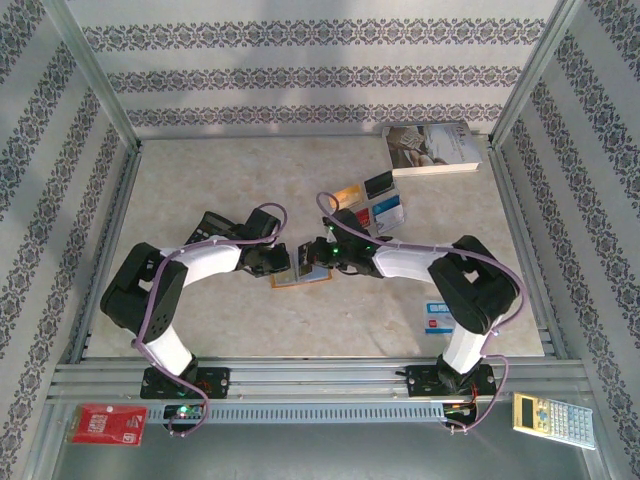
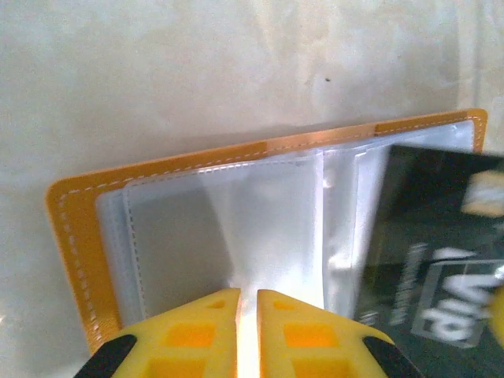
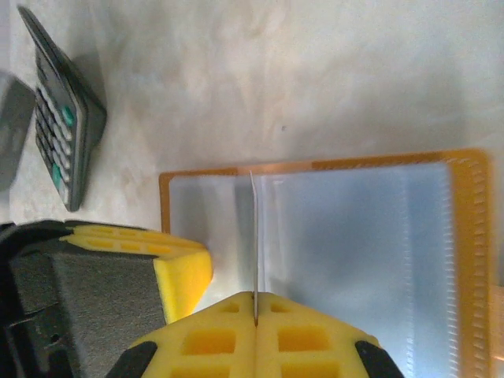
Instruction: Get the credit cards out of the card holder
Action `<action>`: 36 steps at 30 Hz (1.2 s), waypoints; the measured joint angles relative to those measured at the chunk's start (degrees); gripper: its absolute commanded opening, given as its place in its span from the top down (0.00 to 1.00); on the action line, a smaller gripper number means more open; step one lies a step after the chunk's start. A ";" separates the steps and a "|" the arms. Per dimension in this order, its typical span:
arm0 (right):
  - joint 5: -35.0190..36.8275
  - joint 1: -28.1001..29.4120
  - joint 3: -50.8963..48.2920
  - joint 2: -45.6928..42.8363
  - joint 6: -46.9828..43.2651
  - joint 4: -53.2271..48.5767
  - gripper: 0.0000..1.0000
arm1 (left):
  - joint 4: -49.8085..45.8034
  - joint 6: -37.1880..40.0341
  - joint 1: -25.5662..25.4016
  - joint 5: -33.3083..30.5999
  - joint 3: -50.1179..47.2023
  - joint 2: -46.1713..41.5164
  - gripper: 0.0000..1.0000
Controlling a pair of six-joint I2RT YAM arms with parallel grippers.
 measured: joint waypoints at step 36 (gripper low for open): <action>21.55 -20.35 4.28 -25.94 5.81 -29.11 1.00 | -17.59 20.02 3.74 -26.29 5.49 -26.67 0.00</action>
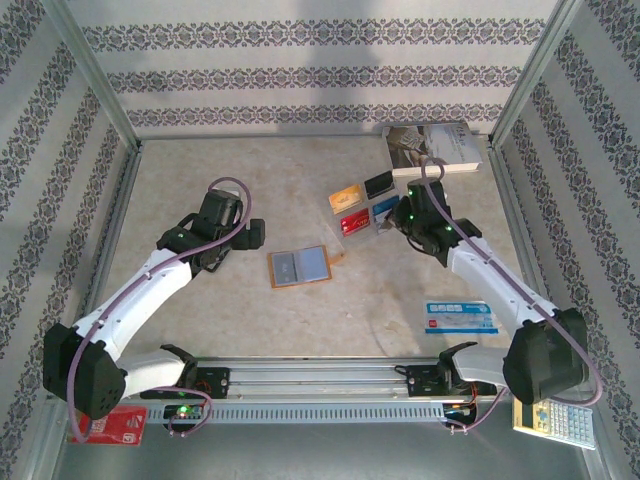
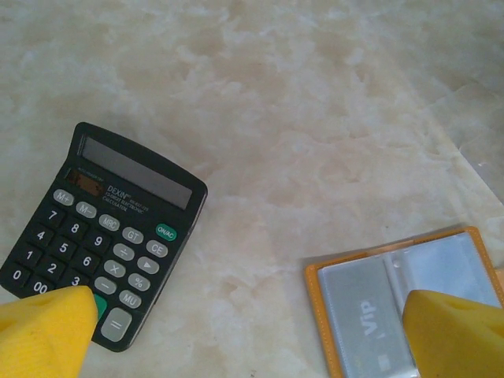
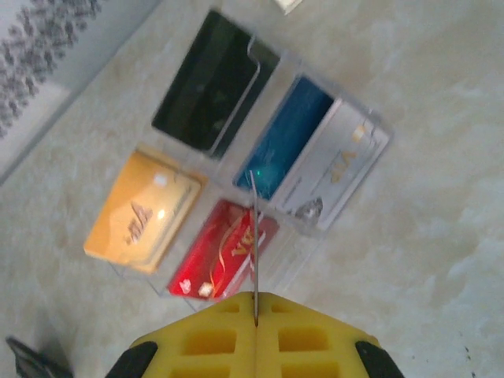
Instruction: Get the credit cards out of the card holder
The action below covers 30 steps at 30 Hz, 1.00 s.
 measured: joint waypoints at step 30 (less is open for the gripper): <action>9.86 -0.66 32.94 31.23 23.69 -9.35 1.00 | 0.00 0.85 3.02 -0.20 -0.66 0.02 0.00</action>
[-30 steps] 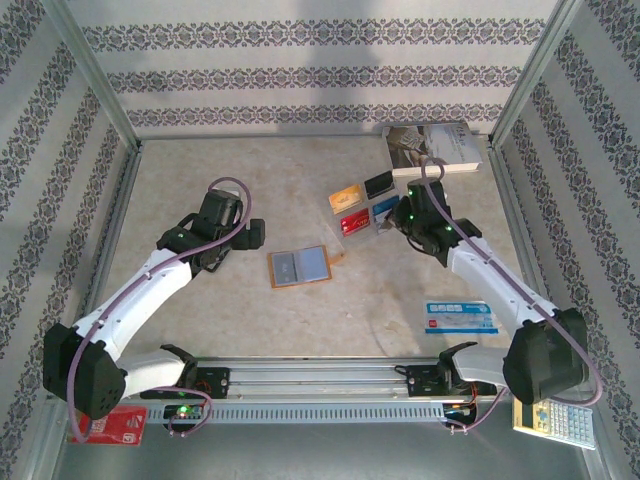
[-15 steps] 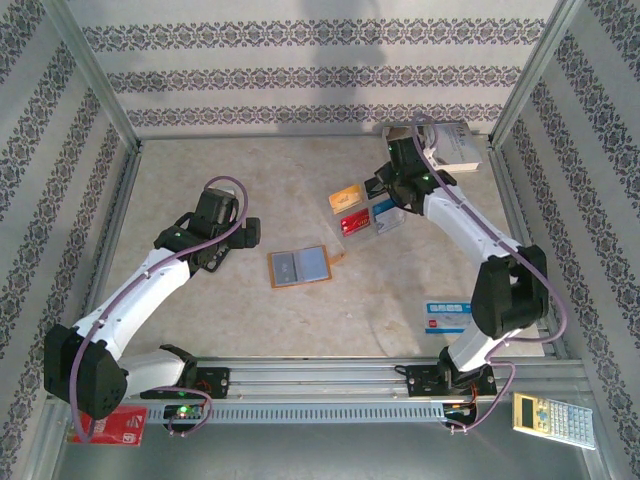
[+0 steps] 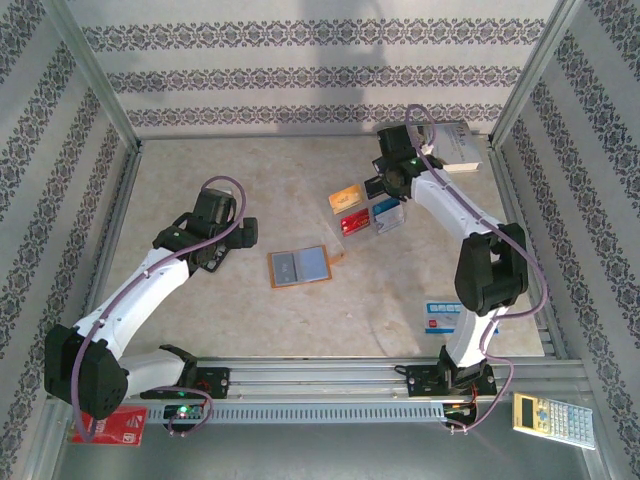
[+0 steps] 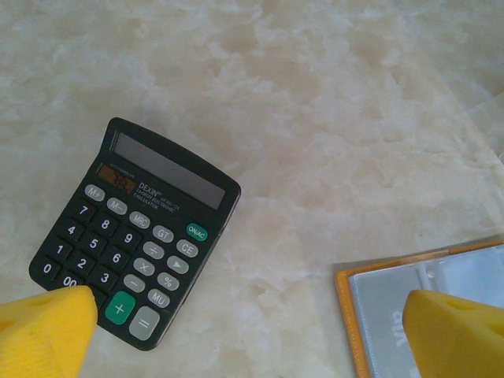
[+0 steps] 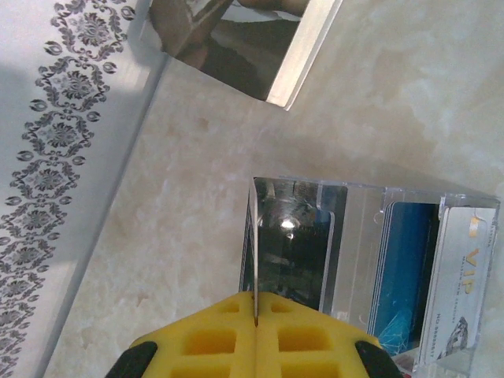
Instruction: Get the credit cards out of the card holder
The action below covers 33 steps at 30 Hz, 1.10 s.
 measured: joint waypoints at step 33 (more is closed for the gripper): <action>-3.23 -0.42 4.46 6.16 5.31 -5.64 0.93 | 0.00 0.00 1.11 0.04 -0.76 0.04 0.00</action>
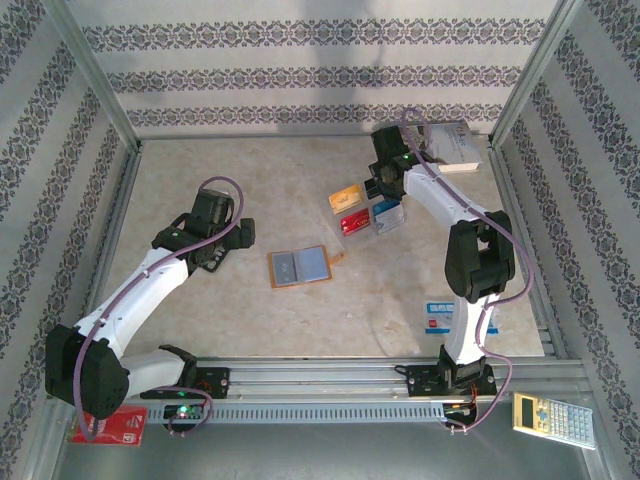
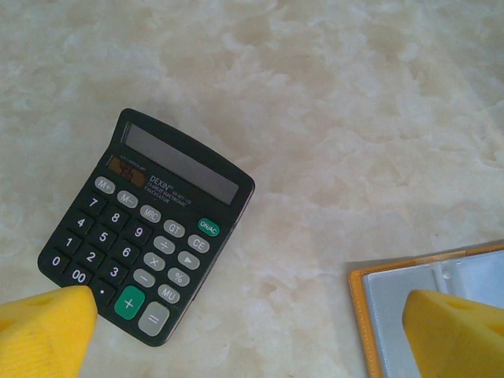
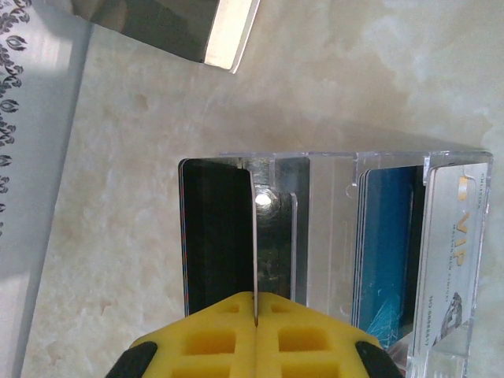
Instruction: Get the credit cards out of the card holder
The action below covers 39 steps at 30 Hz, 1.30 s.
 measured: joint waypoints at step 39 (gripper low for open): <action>1.64 6.27 -15.74 -18.45 -26.18 5.90 0.26 | 0.17 -2.36 0.68 3.82 -1.14 0.00 0.00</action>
